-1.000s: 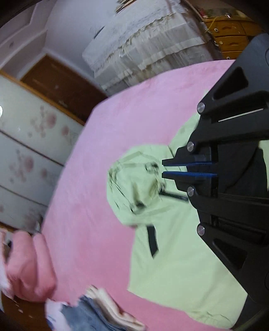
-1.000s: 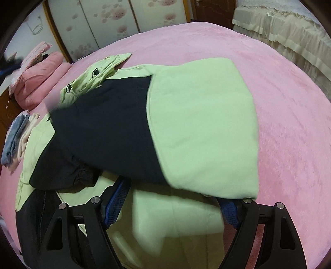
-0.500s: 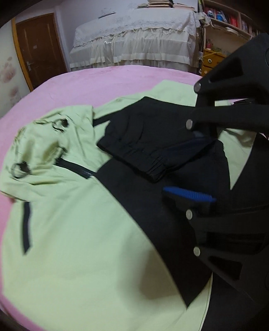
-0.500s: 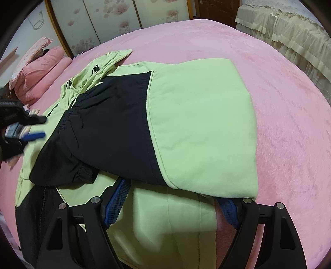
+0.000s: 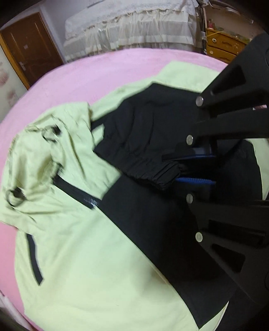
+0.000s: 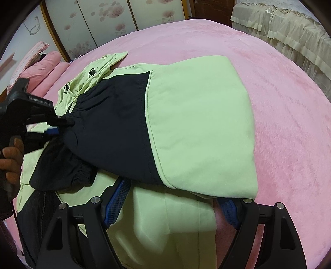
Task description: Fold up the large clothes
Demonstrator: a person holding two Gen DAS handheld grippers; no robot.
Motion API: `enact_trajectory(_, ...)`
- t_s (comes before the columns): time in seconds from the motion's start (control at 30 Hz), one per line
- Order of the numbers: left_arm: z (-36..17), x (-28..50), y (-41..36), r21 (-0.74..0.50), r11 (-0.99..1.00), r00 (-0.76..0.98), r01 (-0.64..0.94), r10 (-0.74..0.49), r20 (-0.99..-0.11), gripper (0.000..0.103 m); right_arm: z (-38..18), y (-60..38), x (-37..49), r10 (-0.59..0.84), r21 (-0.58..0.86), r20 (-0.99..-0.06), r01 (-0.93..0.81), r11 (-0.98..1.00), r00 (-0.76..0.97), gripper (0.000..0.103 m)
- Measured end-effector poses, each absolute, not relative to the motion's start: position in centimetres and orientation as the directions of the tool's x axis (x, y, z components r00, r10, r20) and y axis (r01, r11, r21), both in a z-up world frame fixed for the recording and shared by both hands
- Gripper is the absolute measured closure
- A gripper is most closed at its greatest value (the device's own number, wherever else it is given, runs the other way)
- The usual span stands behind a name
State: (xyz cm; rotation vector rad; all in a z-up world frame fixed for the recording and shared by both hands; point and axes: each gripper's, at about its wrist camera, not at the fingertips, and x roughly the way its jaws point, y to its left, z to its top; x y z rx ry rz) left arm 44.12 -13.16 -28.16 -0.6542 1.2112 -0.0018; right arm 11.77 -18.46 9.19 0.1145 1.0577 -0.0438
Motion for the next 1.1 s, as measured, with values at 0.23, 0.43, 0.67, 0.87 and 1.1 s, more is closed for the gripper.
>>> enact_trajectory(0.23, -19.9, 44.6, -11.4, -0.580, 0.761, 0.556, -0.291, -0.359, -0.750, 0.095, 9.1, -19.1, 12.3, 0.033, 0.094, -0.868, 0.099, 0.991, 0.496, 0.022)
enact_trajectory(0.43, -13.3, 43.2, -6.6, -0.531, 0.794, 0.696, -0.297, -0.201, -0.689, 0.095, 9.7, -20.7, 13.3, 0.026, 0.117, -0.851, 0.141, 0.983, 0.524, 0.022)
enact_trajectory(0.67, -16.7, 39.8, -1.6, -0.372, 0.815, 0.577, -0.444, -0.058, -0.815, 0.095, 9.3, -21.7, 13.6, 0.003, 0.077, -0.857, 0.124, 0.989, 0.515, 0.022)
enact_trajectory(0.87, -23.8, 35.5, 0.8, -0.246, 0.789, 0.416, -0.564, 0.014, -0.909, 0.095, 9.0, -21.6, 13.4, -0.014, 0.016, -0.870, 0.058, 0.998, 0.492, 0.022)
enact_trajectory(1.1, -26.3, 33.3, 2.7, -0.192, 0.782, 0.374, -0.593, 0.056, -0.926, 0.095, 9.5, -22.7, 11.3, 0.002, 0.002, -0.895, 0.000, 1.000, 0.446, 0.022)
